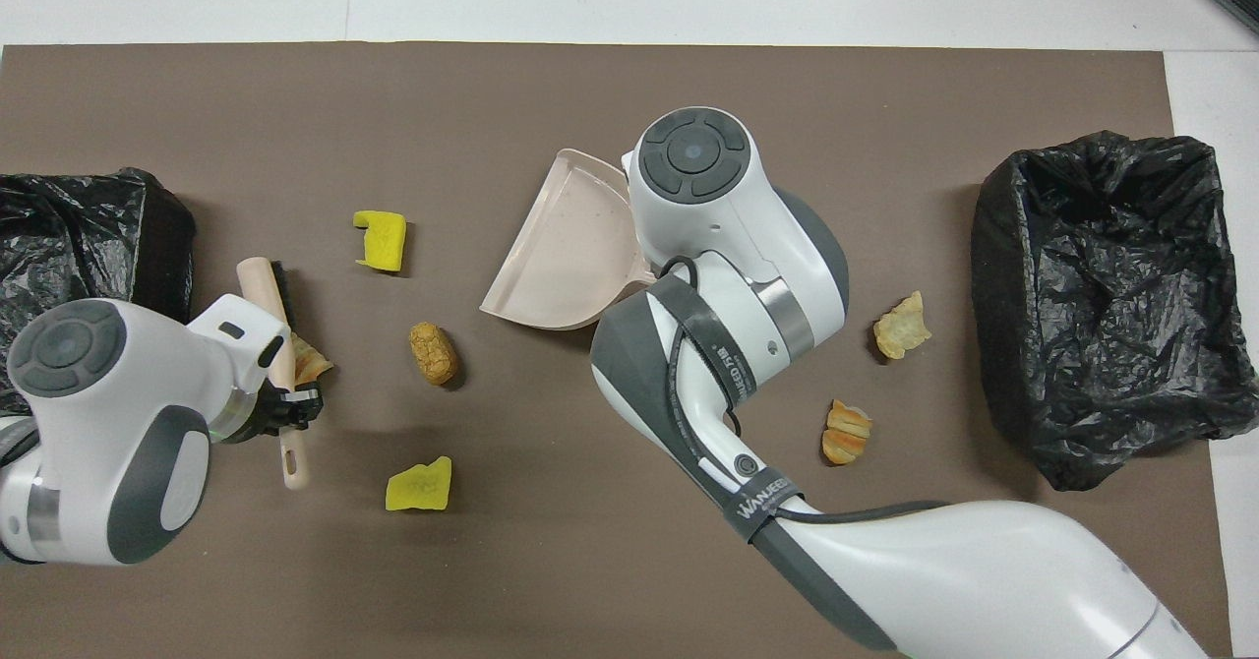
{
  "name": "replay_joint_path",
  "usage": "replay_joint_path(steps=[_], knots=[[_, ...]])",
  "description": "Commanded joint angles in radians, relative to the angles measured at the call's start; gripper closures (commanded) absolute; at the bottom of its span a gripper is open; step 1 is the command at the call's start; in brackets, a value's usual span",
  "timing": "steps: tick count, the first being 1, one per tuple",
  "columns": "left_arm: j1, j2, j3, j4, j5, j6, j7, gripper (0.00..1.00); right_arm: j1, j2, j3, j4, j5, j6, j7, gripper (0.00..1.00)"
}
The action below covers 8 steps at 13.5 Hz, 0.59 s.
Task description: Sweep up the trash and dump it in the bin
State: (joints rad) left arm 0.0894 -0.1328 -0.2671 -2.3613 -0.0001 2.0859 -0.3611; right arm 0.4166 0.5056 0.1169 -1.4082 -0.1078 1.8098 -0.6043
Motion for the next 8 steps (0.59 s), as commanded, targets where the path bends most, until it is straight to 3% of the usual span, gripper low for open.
replay_joint_path(steps=[1, 3, 5, 8], knots=[[-0.100, 0.013, 0.005, 0.002, 0.011, 0.014, -0.004, 1.00, -0.033, -0.076, 0.012, -0.139, -0.001, 0.038, -0.173, 1.00], [-0.189, 0.010, 0.005, 0.007, 0.008, 0.011, -0.009, 1.00, -0.058, -0.111, 0.012, -0.234, -0.007, 0.130, -0.286, 1.00], [-0.258, 0.010, 0.005, 0.023, 0.003, -0.009, -0.009, 1.00, -0.055, -0.107, 0.012, -0.253, -0.019, 0.167, -0.356, 1.00], [-0.258, 0.013, 0.008, 0.086, 0.005, -0.087, -0.006, 1.00, -0.047, -0.092, 0.012, -0.253, -0.047, 0.201, -0.368, 1.00]])
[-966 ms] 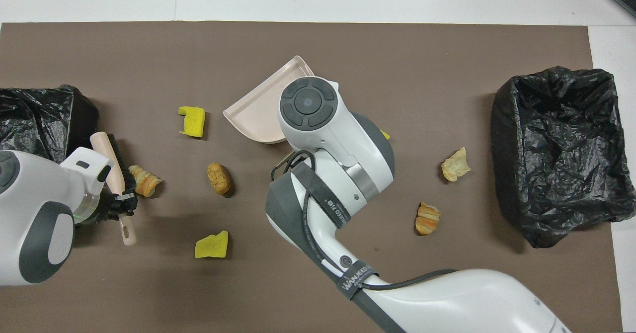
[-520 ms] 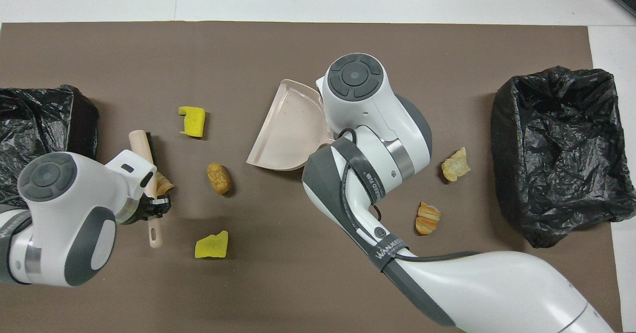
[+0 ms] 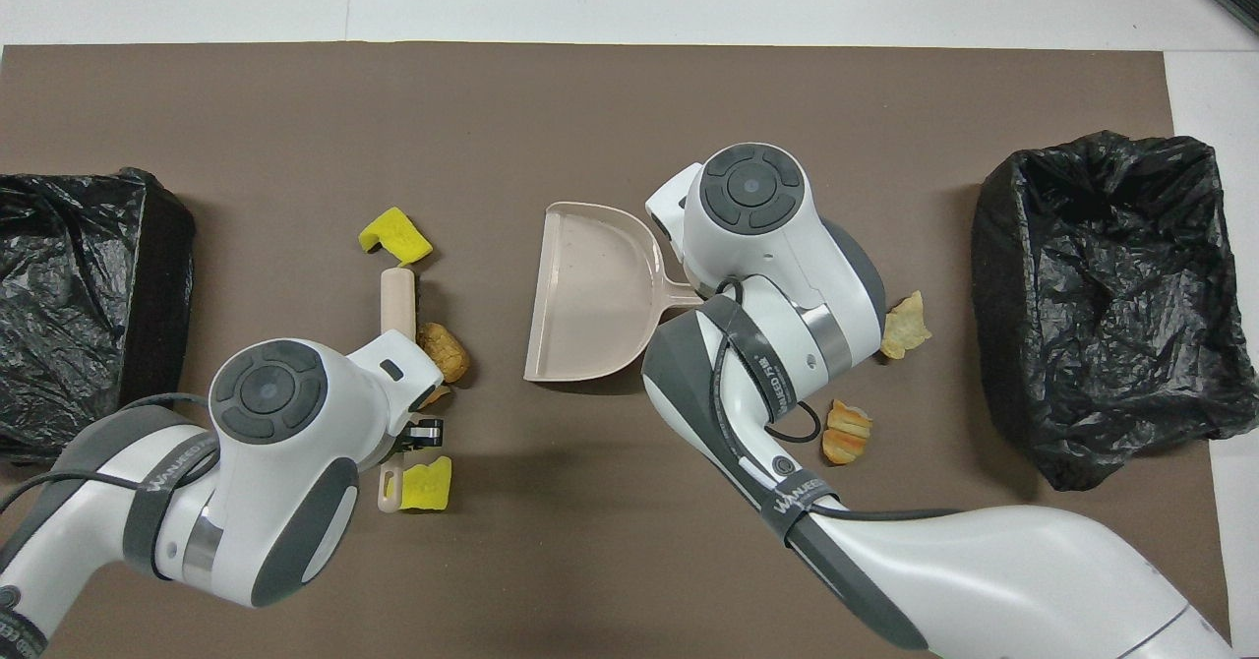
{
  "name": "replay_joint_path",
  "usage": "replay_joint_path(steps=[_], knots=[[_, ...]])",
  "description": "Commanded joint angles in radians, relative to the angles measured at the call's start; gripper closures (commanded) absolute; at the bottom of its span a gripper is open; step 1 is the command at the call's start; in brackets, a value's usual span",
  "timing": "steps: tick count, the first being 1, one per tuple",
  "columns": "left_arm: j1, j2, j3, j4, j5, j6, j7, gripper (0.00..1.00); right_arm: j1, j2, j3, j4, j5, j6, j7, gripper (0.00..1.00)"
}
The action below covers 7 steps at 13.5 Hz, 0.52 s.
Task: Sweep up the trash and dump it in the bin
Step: 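Sweep the bread rolls into the dustpan with the brush in the left gripper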
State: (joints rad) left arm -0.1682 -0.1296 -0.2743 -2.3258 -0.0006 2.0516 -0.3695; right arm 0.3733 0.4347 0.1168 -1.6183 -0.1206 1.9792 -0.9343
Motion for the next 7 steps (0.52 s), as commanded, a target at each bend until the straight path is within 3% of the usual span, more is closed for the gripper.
replay_joint_path(steps=[1, 3, 7], knots=[[0.010, -0.002, 0.018, 0.060, 0.004, -0.057, 0.004, 1.00, -0.004, -0.018, 0.012, -0.043, -0.042, 0.045, -0.069, 1.00], [0.065, 0.004, 0.018, 0.098, 0.013, -0.087, 0.011, 1.00, -0.008, -0.013, 0.012, -0.043, -0.045, 0.067, -0.130, 1.00], [0.157, 0.025, 0.017, 0.050, 0.066, -0.004, 0.027, 1.00, 0.002, -0.013, 0.012, -0.044, -0.060, 0.055, -0.167, 1.00]])
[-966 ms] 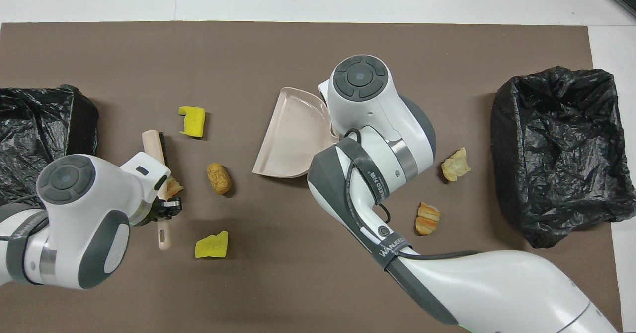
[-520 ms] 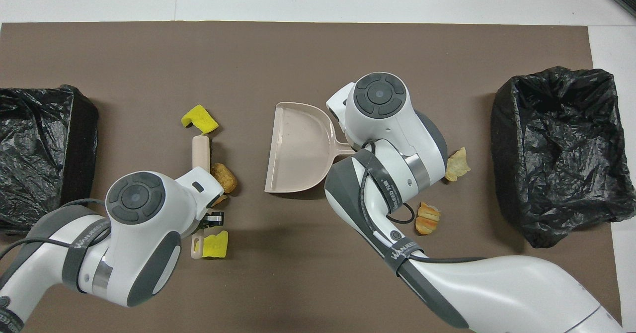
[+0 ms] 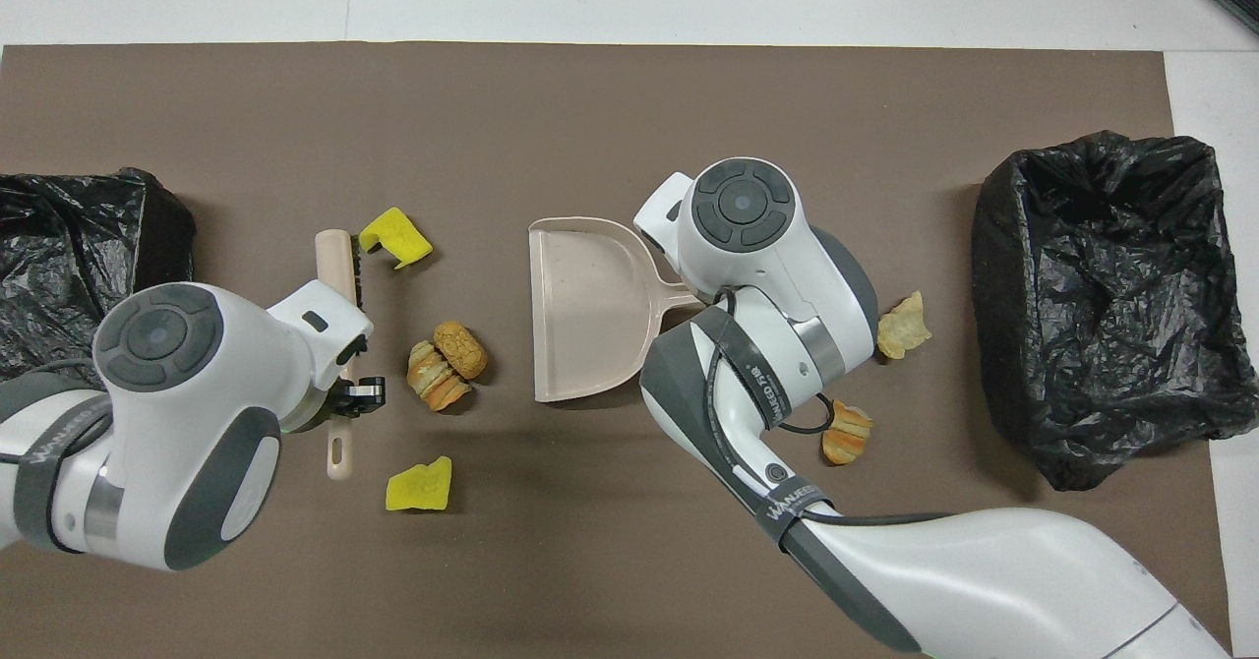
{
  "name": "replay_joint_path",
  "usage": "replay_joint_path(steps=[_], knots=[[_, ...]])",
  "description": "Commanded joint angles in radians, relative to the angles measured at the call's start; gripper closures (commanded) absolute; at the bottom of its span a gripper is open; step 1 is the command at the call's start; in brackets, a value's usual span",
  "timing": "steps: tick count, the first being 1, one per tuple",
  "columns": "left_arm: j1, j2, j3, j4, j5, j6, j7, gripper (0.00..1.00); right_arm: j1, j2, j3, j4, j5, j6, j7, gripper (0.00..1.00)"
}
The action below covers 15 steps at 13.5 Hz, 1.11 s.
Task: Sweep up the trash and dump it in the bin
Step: 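Sweep the bread rolls into the dustpan with the brush in the left gripper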
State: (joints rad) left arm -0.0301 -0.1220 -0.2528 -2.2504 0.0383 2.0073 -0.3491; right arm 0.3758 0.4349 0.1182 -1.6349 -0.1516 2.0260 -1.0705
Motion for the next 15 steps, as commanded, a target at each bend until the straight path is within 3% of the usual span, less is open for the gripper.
replay_joint_path(steps=[1, 4, 9, 15], knots=[[0.051, 0.028, -0.005, -0.028, 0.028, 0.066, 0.015, 1.00, 0.002, -0.019, 0.011, -0.037, -0.029, -0.001, -0.031, 1.00], [0.061, 0.071, -0.005, -0.043, 0.028, 0.103, 0.027, 1.00, 0.015, -0.031, 0.011, -0.062, -0.029, -0.003, -0.023, 1.00], [-0.097, -0.043, -0.013, -0.192, 0.014, 0.071, -0.224, 1.00, 0.017, -0.031, 0.011, -0.062, -0.031, -0.003, -0.002, 1.00], [-0.244, -0.030, -0.011, -0.154, -0.268, 0.093, -0.327, 1.00, 0.017, -0.031, 0.011, -0.062, -0.031, -0.012, 0.007, 1.00]])
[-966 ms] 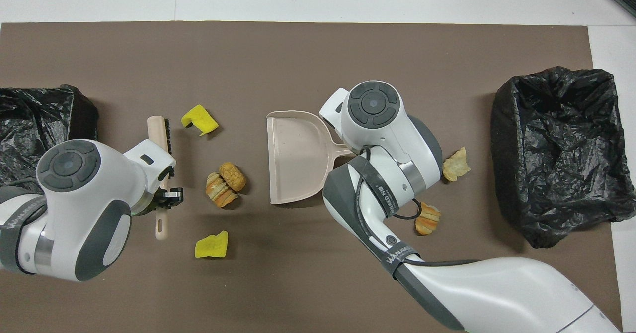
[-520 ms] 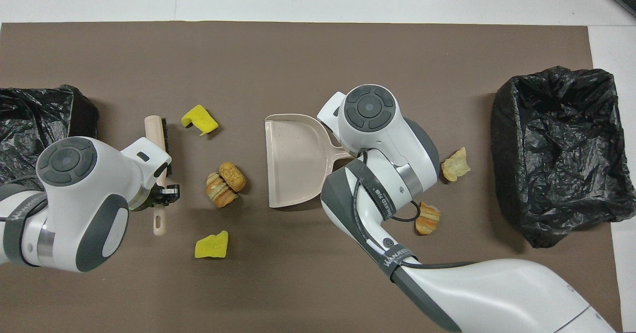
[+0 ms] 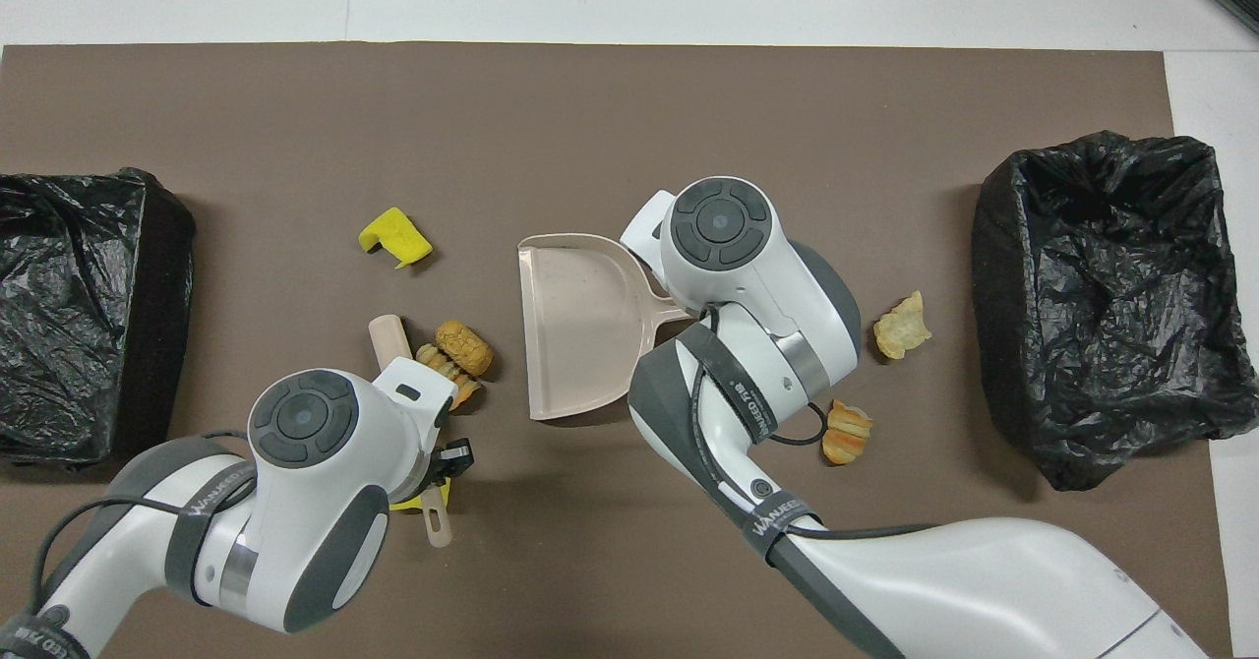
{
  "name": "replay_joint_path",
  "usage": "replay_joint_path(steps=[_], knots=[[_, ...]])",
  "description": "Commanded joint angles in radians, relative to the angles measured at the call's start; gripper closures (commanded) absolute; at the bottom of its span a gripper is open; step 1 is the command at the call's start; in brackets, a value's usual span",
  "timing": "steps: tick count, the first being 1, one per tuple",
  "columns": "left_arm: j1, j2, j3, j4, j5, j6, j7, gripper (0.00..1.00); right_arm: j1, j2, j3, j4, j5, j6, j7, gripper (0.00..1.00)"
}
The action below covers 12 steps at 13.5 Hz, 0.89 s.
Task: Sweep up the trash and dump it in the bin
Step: 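Sweep the bread rolls into the dustpan with the brush in the left gripper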
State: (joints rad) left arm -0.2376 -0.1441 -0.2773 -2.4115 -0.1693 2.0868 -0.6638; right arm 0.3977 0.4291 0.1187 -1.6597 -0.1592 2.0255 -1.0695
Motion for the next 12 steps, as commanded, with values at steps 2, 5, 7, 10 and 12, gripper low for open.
replay_joint_path(steps=[2, 5, 7, 10, 12], knots=[[-0.049, 0.023, 0.010, 0.043, -0.075, 0.054, -0.014, 1.00, -0.005, -0.026, 0.010, -0.035, -0.023, -0.011, 0.011, 1.00], [-0.129, 0.075, 0.010, 0.074, -0.087, 0.128, -0.013, 1.00, -0.005, -0.026, 0.010, -0.034, -0.023, -0.011, 0.013, 1.00], [-0.149, 0.103, 0.010, 0.100, -0.087, 0.159, -0.001, 1.00, -0.005, -0.026, 0.010, -0.034, -0.023, -0.013, 0.016, 1.00], [-0.167, 0.132, 0.007, 0.173, -0.087, 0.141, -0.010, 1.00, -0.005, -0.026, 0.010, -0.034, -0.023, -0.013, 0.017, 1.00], [-0.160, 0.114, 0.010, 0.183, -0.084, 0.103, -0.014, 1.00, -0.005, -0.026, 0.009, -0.034, -0.023, -0.019, 0.017, 1.00]])
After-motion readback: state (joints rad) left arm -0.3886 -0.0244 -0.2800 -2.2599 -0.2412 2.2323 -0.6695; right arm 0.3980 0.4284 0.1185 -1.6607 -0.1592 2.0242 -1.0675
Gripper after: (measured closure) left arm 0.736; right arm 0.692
